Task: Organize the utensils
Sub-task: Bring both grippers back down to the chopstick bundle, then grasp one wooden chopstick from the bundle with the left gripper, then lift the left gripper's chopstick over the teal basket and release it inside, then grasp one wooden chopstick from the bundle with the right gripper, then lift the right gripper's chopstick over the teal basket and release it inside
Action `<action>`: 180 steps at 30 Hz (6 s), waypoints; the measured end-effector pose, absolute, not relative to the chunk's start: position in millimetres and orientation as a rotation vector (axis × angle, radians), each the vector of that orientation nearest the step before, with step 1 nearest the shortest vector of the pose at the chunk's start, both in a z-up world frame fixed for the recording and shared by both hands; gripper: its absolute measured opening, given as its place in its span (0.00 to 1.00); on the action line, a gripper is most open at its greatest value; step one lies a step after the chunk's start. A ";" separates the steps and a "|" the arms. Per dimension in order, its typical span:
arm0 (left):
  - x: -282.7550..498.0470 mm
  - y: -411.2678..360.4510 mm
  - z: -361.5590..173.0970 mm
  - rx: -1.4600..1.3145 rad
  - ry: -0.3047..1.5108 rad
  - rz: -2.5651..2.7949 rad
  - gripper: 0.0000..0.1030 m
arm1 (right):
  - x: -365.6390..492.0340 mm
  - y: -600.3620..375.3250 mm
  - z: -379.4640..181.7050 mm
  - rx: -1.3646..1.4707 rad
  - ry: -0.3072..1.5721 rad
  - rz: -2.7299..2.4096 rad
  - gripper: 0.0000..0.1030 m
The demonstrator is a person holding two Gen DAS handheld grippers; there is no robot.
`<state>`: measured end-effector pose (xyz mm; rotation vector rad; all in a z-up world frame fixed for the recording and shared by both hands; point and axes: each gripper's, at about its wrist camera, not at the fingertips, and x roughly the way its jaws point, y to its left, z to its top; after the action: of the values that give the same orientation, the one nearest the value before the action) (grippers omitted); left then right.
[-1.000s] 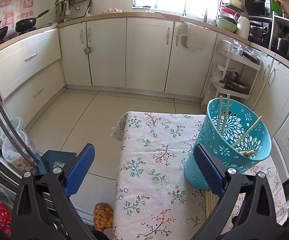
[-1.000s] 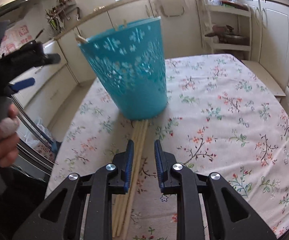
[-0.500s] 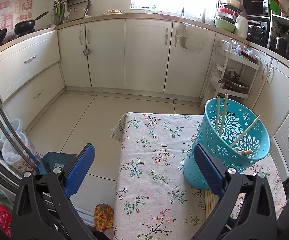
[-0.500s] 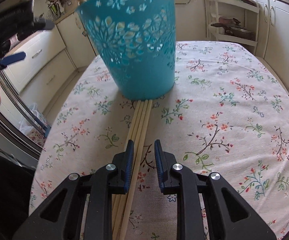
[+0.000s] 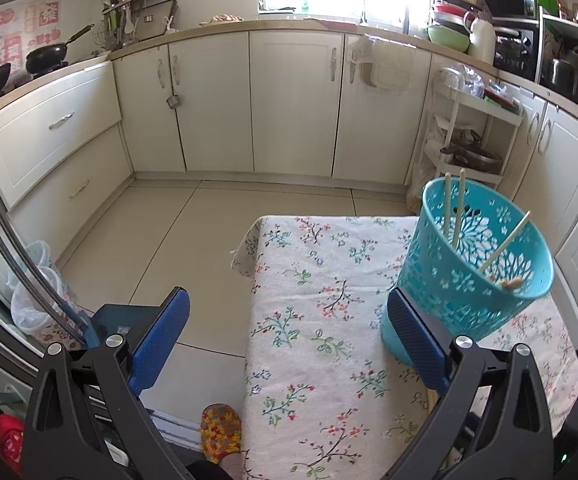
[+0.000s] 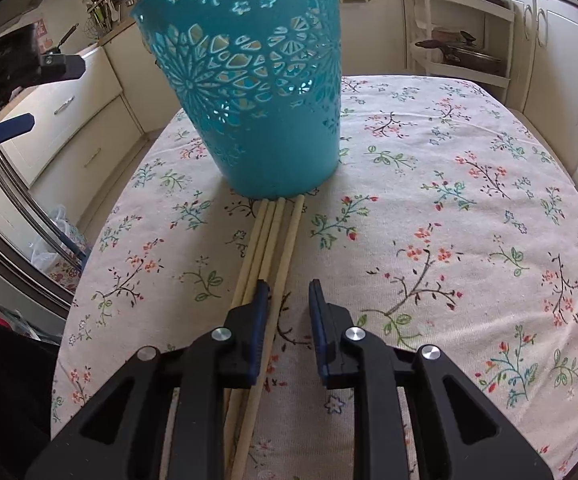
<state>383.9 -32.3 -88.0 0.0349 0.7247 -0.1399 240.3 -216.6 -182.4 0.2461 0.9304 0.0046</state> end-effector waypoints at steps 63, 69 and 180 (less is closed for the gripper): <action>363.4 -130.1 -209.8 0.245 1.082 -0.367 0.81 | 240.9 -261.7 -187.8 0.423 0.948 0.070 0.14; 358.4 -142.8 -202.3 0.267 1.035 -0.449 0.34 | 265.1 -253.3 -183.8 0.274 0.993 0.069 0.09; 371.8 -39.6 -62.9 0.052 0.551 -0.141 0.92 | 204.1 -248.9 -72.8 0.470 0.729 0.264 0.06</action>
<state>371.8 -39.6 -62.9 0.0516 0.5511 -0.1406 204.1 -248.9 -72.8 0.4695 0.7289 0.2645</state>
